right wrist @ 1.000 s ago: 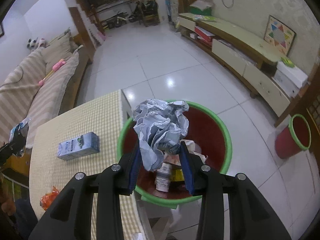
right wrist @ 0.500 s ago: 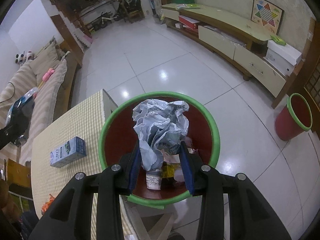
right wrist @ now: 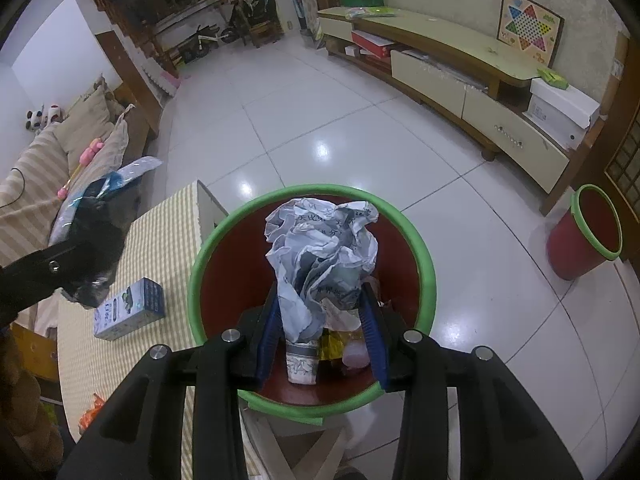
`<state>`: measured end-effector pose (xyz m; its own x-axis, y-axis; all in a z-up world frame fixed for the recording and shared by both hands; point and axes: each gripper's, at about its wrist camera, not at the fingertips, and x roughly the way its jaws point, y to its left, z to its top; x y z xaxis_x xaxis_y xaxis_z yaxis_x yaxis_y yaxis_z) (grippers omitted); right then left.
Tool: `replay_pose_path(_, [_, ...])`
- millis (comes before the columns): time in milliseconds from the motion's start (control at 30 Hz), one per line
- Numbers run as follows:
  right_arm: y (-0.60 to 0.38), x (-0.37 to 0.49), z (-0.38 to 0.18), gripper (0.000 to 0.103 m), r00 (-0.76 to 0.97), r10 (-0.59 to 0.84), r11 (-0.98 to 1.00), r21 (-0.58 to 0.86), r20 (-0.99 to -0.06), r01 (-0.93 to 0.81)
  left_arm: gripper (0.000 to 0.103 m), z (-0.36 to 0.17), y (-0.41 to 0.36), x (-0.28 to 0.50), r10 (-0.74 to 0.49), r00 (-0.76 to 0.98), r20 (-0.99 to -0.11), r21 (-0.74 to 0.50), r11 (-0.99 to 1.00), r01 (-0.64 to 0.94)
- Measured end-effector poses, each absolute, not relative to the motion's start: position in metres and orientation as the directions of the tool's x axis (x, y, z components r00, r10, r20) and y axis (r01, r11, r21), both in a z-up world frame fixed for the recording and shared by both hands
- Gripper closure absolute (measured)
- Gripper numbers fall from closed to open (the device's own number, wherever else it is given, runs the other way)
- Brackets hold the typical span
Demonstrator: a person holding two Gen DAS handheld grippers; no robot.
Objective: Collect trash
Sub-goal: 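Open both tools to drop wrapper and foil into bucket, then move both tools back over the table toward the orange bag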
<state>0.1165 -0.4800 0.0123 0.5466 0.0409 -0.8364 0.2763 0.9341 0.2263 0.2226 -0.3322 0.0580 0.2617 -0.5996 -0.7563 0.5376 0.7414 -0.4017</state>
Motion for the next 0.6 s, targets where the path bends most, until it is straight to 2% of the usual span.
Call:
replay_pose_path(67, [-0.479, 0.118, 0.013, 0.06, 0.547, 0.032, 0.937, 0.215, -0.837, 0.274, 0.053, 0.057, -0.336, 0.225, -0.603, 0.249, -0.758, -0.411, 0.738, 0.535])
replay_pose_path(100, [-0.479, 0.118, 0.013, 0.055, 0.547, 0.023, 0.94, 0.204, -0.837, 0.273, 0.032, 0.057, -0.337, 0.226, -0.598, 0.254, -0.76, -0.409, 0.745, 0.528])
replay_pose_path(133, [-0.478, 0.118, 0.013, 0.051, 0.548, 0.013, 0.943, 0.192, -0.836, 0.27, 0.02, 0.058, -0.336, 0.226, -0.593, 0.274, -0.757, -0.403, 0.754, 0.518])
replay_pose_path(200, [-0.475, 0.117, 0.015, 0.034, 0.552, -0.011, 0.95, 0.164, -0.834, 0.267, 0.014, 0.057, -0.331, 0.227, -0.592, 0.288, -0.753, -0.407, 0.762, 0.503])
replay_pose_path(233, [-0.474, 0.117, 0.016, 0.031, 0.555, -0.019, 0.951, 0.156, -0.831, 0.266, 0.01, 0.056, -0.329, 0.228, -0.592, 0.287, -0.753, -0.413, 0.765, 0.494])
replay_pose_path(333, [-0.474, 0.118, 0.015, 0.028, 0.555, -0.024, 0.952, 0.15, -0.831, 0.265, 0.006, 0.057, -0.321, 0.23, -0.588, 0.303, -0.75, -0.419, 0.777, 0.47])
replay_pose_path(400, [-0.474, 0.117, 0.016, 0.019, 0.56, -0.028, 0.951, 0.15, -0.828, 0.269, 0.006, 0.059, -0.314, 0.231, -0.581, 0.316, -0.75, -0.419, 0.787, 0.453])
replay_pose_path(600, [-0.468, 0.117, 0.019, 0.017, 0.57, -0.035, 0.956, 0.14, -0.821, 0.259, 0.006, 0.068, -0.292, 0.229, -0.566, 0.357, -0.743, -0.409, 0.806, 0.428])
